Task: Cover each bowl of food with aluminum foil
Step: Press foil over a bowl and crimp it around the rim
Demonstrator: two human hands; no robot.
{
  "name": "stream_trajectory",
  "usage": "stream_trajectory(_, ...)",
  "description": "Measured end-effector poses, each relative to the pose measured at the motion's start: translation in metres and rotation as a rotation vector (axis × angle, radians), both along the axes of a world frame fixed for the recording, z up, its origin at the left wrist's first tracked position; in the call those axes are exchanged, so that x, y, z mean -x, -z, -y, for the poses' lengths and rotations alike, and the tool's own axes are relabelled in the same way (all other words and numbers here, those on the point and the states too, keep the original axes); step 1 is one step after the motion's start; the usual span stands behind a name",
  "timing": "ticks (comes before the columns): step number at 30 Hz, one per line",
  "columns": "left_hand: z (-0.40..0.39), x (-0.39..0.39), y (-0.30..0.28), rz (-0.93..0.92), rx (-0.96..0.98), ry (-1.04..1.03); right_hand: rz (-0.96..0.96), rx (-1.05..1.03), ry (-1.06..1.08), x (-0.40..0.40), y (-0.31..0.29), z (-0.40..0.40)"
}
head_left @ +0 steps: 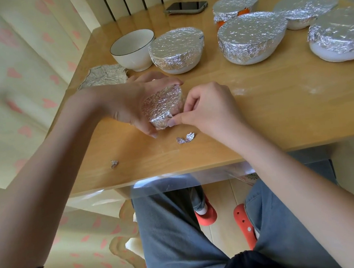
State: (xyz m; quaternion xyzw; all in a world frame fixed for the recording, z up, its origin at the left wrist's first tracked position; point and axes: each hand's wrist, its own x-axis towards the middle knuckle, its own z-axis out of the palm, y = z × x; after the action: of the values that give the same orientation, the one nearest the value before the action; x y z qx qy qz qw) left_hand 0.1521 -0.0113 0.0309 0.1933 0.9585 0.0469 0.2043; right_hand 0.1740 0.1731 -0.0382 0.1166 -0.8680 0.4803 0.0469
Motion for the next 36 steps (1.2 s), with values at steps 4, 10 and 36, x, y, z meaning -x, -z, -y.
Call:
stream_trajectory(4,0.001,-0.001,0.001,0.003,-0.023,0.007,0.088,-0.016,-0.072,0.013,-0.006,0.001)
stream_trajectory(10,0.0,-0.003,0.001,-0.009,-0.037,0.007,0.151,0.01,-0.211,0.024,0.0,-0.002)
stream_trajectory(36,0.0,-0.005,0.003,-0.016,-0.052,-0.018,-0.046,0.279,-0.229,0.014,0.014,-0.021)
